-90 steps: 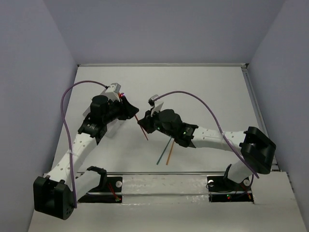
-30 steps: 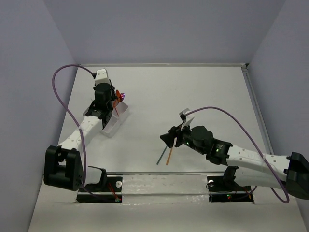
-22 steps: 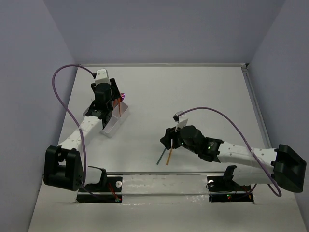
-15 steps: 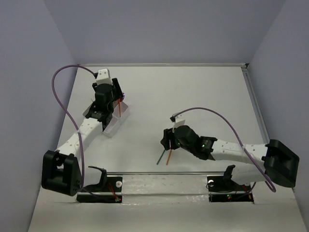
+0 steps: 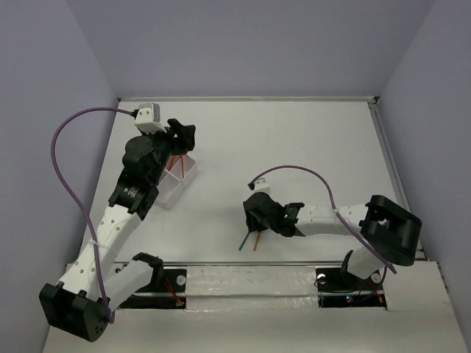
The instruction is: Sort the eating utensils into containers
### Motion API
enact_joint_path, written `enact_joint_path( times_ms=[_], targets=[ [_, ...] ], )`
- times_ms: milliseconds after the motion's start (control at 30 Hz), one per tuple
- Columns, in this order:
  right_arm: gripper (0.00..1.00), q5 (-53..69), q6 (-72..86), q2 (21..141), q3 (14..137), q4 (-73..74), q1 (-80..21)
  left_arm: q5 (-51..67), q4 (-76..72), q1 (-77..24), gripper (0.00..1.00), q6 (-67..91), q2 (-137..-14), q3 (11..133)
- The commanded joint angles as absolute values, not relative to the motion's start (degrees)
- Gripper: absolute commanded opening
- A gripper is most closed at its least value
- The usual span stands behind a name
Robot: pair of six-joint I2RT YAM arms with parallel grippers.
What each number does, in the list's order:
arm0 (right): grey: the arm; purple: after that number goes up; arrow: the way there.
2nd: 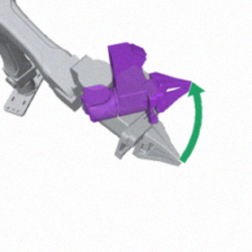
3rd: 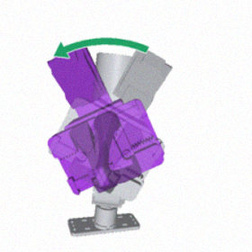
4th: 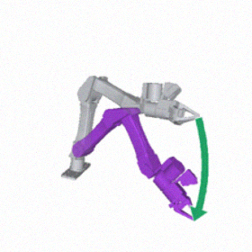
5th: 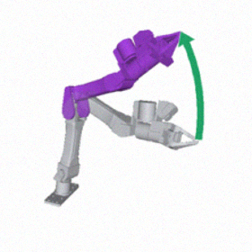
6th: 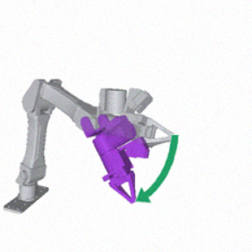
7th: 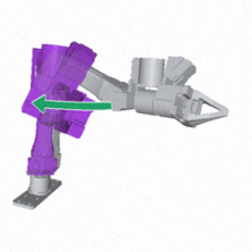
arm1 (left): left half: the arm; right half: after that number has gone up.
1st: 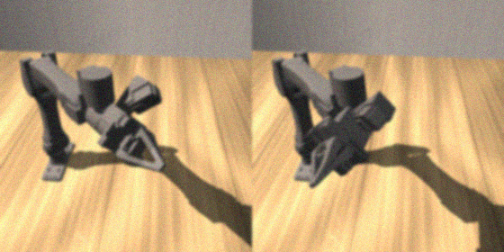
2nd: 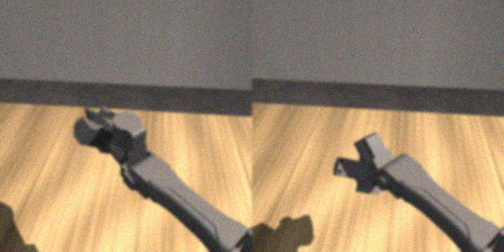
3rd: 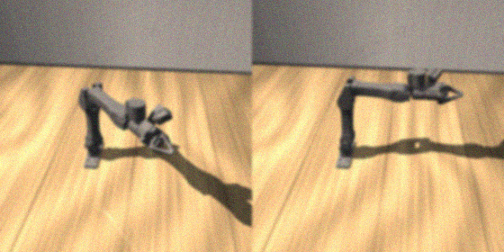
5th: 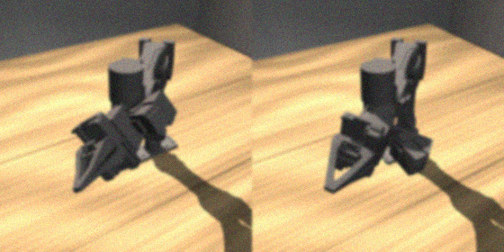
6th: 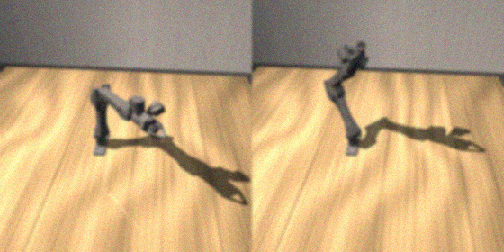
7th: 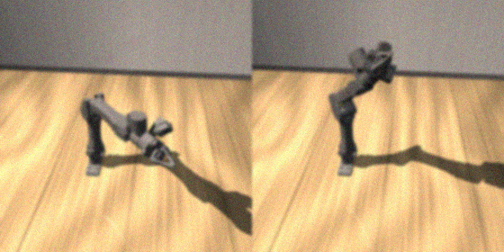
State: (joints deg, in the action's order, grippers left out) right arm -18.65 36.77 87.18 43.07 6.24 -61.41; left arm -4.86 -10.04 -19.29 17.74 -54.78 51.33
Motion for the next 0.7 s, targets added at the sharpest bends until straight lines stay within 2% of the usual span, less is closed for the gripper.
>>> enact_joint_path(
  times_ms=[0,233,367,467,600,667],
  targets=[
    [0.48,-22.67,40.34,89.73,47.10,11.33,-62.92,3.43,-4.93,-20.04,0.72,19.51,-48.98,50.55],
    [0.43,-22.15,42.19,95.09,50.09,12.39,-63.81,2.98,-4.92,-20.04,0.74,18.46,-44.30,47.28],
    [0.31,-20.83,42.37,98.96,52.90,11.96,-64.33,6.23,-4.57,-20.04,0.74,18.98,-45.61,47.46],
    [0.26,-20.22,40.96,101.33,55.88,10.46,-64.34,7.64,-4.31,-20.57,0.75,19.51,-46.40,47.72],
    [0.23,-19.78,39.20,105.19,60.02,9.49,-64.34,7.03,-3.69,-20.57,0.75,19.51,-46.32,47.90],
    [0.26,-19.86,38.59,105.99,61.60,9.84,-64.34,6.77,-3.69,-20.57,0.75,19.42,-46.23,47.81]
  ],
)
